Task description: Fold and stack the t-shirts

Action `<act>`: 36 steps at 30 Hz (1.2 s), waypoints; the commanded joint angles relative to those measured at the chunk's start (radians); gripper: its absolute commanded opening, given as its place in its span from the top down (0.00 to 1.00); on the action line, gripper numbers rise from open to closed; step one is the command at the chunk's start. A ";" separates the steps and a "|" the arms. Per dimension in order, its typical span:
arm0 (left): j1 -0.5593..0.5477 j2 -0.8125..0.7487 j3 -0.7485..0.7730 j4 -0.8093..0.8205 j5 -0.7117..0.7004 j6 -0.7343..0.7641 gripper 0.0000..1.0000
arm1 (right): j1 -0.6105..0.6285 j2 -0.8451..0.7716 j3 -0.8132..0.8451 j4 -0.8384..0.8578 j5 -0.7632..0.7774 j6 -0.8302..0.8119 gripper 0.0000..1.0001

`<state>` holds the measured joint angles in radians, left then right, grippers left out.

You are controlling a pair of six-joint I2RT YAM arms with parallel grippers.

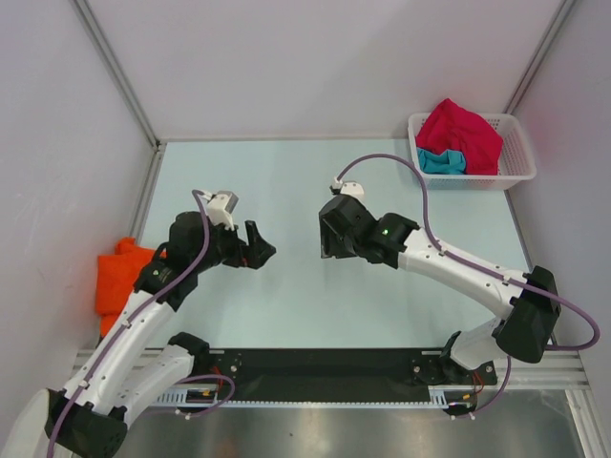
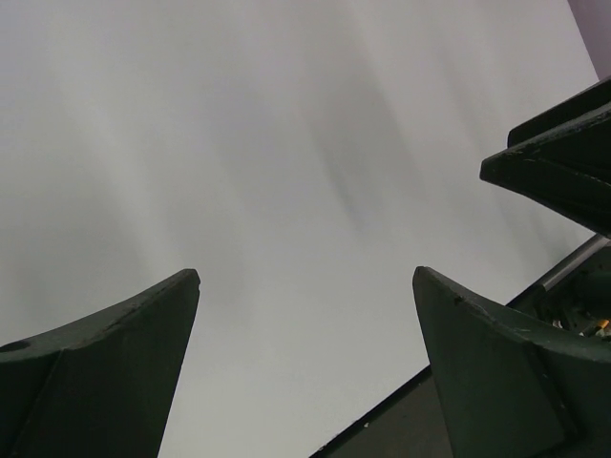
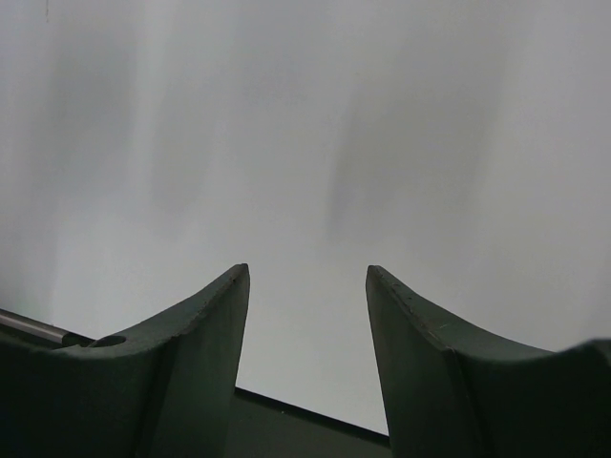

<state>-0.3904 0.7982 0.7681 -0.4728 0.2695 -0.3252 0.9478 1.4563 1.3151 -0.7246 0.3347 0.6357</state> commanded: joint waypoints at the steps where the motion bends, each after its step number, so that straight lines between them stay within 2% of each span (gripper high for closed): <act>1: -0.001 -0.008 0.002 0.065 -0.012 -0.046 0.00 | 0.002 -0.030 -0.017 0.030 0.036 -0.016 0.42; 15: 0.001 0.003 0.007 0.043 -0.058 -0.067 0.00 | -0.004 -0.022 -0.027 0.050 0.013 -0.016 0.43; 20: 0.028 -0.014 -0.012 0.063 0.031 -0.097 0.00 | -0.003 -0.027 -0.027 0.047 0.012 -0.007 0.43; 24: 0.079 0.009 -0.027 0.094 0.192 -0.129 0.00 | -0.003 -0.031 -0.028 0.047 0.015 -0.005 0.43; 31: 0.153 0.019 -0.043 0.120 0.298 -0.147 0.00 | 0.000 -0.043 -0.037 0.044 0.015 0.009 0.44; 33: 0.159 0.021 -0.043 0.120 0.309 -0.138 0.00 | -0.001 -0.045 -0.039 0.044 0.015 0.015 0.44; 36: 0.176 0.028 -0.020 0.070 0.226 -0.143 0.00 | 0.003 -0.053 -0.045 0.047 0.009 0.022 0.44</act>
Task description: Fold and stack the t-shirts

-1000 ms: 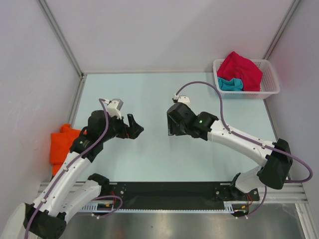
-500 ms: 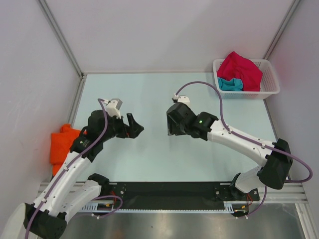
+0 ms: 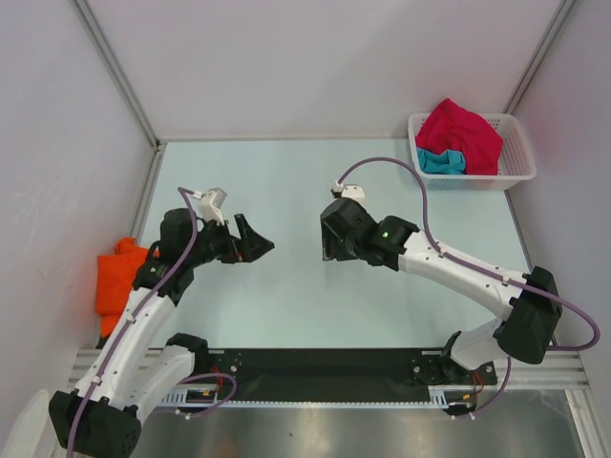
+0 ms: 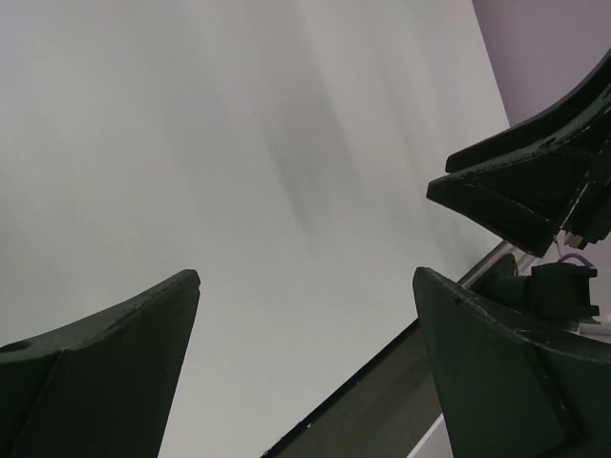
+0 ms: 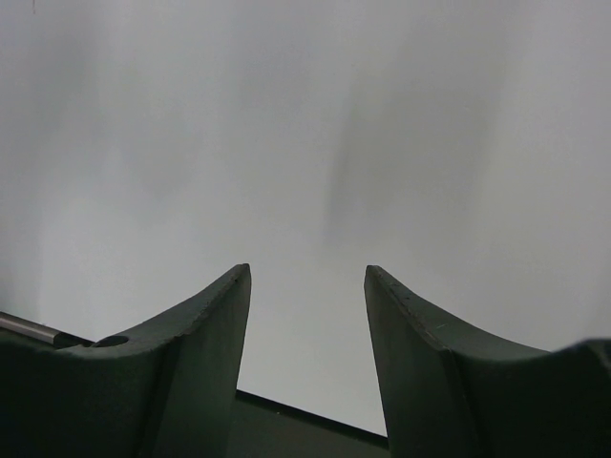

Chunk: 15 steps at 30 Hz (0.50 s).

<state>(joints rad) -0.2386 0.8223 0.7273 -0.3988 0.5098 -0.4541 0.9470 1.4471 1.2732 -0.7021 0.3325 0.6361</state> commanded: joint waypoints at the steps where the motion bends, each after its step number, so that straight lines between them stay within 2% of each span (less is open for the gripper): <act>1: 0.041 0.017 0.036 -0.040 -0.074 -0.036 0.01 | 0.009 -0.047 -0.006 0.026 0.011 0.022 0.44; 2: 0.054 0.034 0.078 -0.113 -0.184 -0.044 0.00 | 0.009 -0.048 -0.008 0.026 0.013 0.019 0.44; 4: 0.112 0.087 0.121 -0.181 -0.246 -0.061 0.01 | 0.007 -0.053 -0.005 0.018 0.017 0.017 0.44; 5: 0.134 0.103 0.145 -0.222 -0.331 -0.070 0.01 | 0.007 -0.060 -0.005 0.015 0.019 0.016 0.44; 9: 0.235 0.193 0.175 -0.296 -0.508 -0.110 0.00 | 0.007 -0.094 -0.014 0.001 0.033 0.002 0.43; 10: 0.280 0.214 0.182 -0.311 -0.558 -0.107 0.01 | 0.006 -0.100 -0.018 -0.003 0.039 -0.004 0.43; 12: 0.297 0.282 0.207 -0.356 -0.673 -0.083 0.01 | 0.003 -0.116 -0.020 -0.019 0.051 -0.012 0.43; 15: 0.356 0.363 0.224 -0.385 -0.760 -0.044 0.01 | -0.002 -0.136 -0.015 -0.027 0.048 -0.024 0.43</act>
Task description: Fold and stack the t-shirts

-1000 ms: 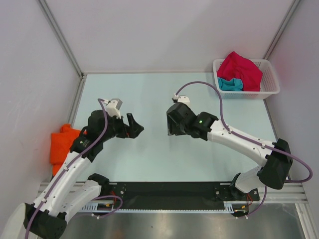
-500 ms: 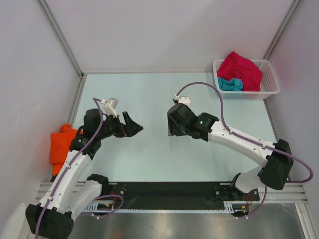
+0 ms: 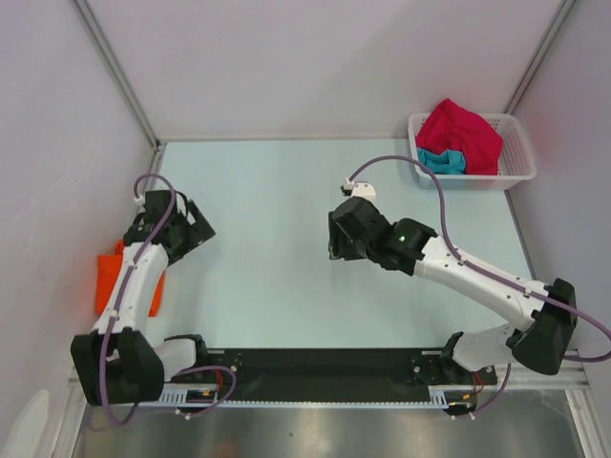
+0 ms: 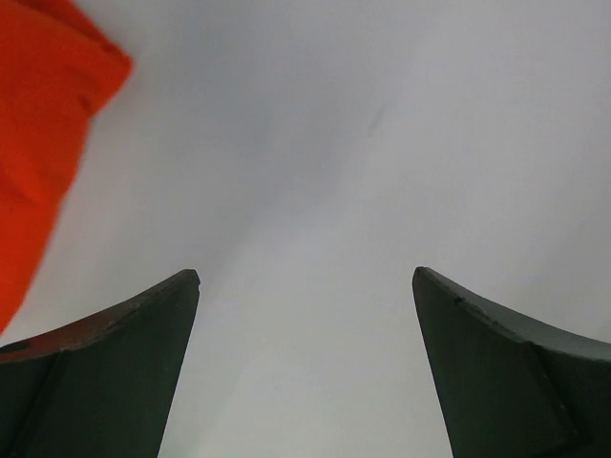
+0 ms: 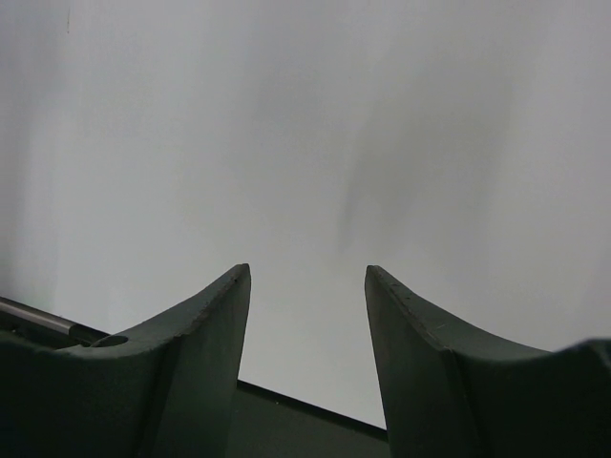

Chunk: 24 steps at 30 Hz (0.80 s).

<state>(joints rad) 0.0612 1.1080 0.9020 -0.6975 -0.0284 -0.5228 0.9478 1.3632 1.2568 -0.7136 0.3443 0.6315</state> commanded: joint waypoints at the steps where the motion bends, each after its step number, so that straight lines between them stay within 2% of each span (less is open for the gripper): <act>1: 0.072 0.093 0.054 -0.095 -0.228 0.015 0.00 | -0.003 -0.058 0.003 -0.012 0.033 -0.024 0.43; 6: 0.147 0.157 0.035 -0.080 -0.237 -0.080 0.00 | -0.009 -0.078 0.022 -0.010 0.021 -0.052 0.43; 10: 0.152 0.216 0.080 -0.115 -0.451 -0.088 0.00 | -0.014 -0.090 0.030 -0.012 0.018 -0.084 0.43; 14: 0.161 0.262 0.107 -0.138 -0.572 -0.088 0.00 | -0.029 -0.096 0.015 -0.003 -0.002 -0.111 0.43; 24: 0.218 0.386 0.127 -0.163 -0.660 -0.101 0.00 | -0.070 -0.108 0.006 0.031 -0.042 -0.159 0.43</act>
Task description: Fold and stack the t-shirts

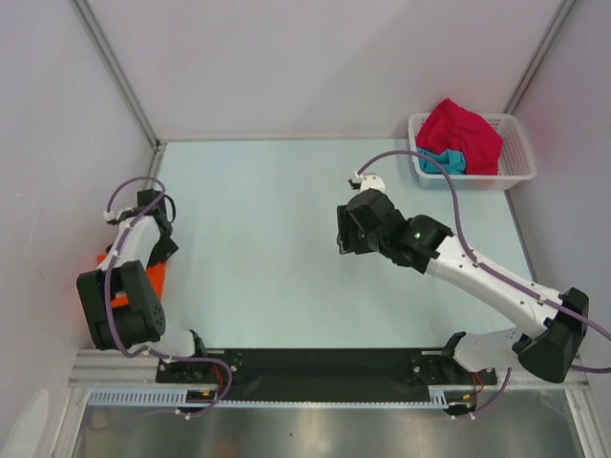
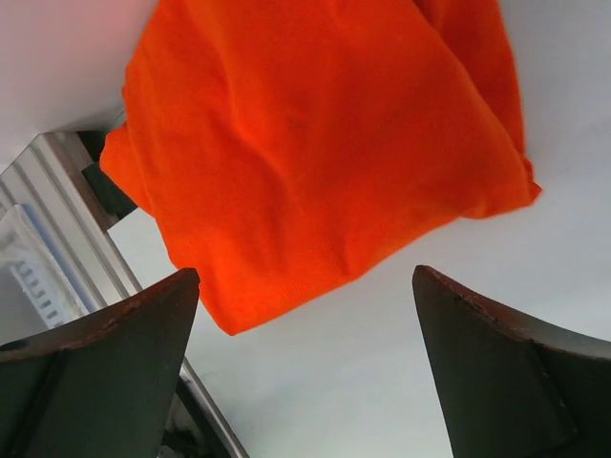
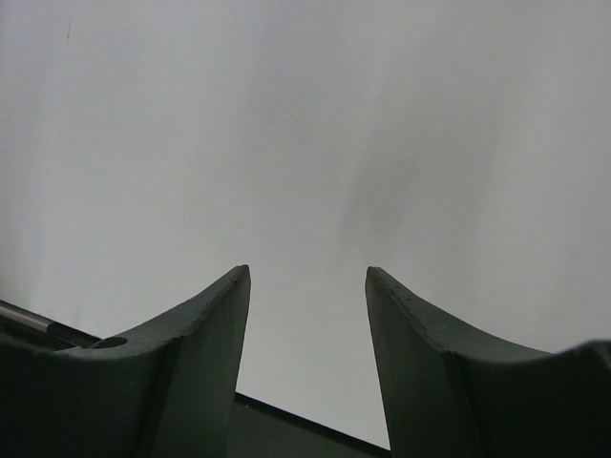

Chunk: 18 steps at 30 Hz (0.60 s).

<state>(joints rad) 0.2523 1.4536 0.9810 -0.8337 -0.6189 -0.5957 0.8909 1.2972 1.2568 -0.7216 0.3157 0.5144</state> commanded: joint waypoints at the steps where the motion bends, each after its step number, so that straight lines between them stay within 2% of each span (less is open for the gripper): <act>1: 0.033 0.063 0.053 -0.028 -0.061 -0.032 0.00 | -0.015 -0.047 0.006 0.039 -0.015 -0.045 0.43; 4: 0.067 0.114 0.054 -0.024 0.019 -0.030 0.00 | -0.030 -0.059 0.009 0.047 -0.023 -0.059 0.43; 9: 0.110 0.172 0.074 -0.036 0.047 -0.036 0.00 | -0.056 -0.079 0.013 0.059 -0.043 -0.074 0.43; 12: 0.166 0.204 0.062 0.001 0.221 -0.029 0.01 | -0.063 -0.096 0.023 0.065 -0.050 -0.082 0.42; 18: 0.209 0.294 0.044 0.034 0.363 -0.021 0.02 | -0.073 -0.130 0.030 0.076 -0.049 -0.088 0.42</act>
<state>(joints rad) 0.4351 1.6905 1.0367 -0.8555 -0.4084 -0.6022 0.8257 1.2121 1.2568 -0.6865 0.2718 0.4469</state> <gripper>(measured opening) 0.993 0.577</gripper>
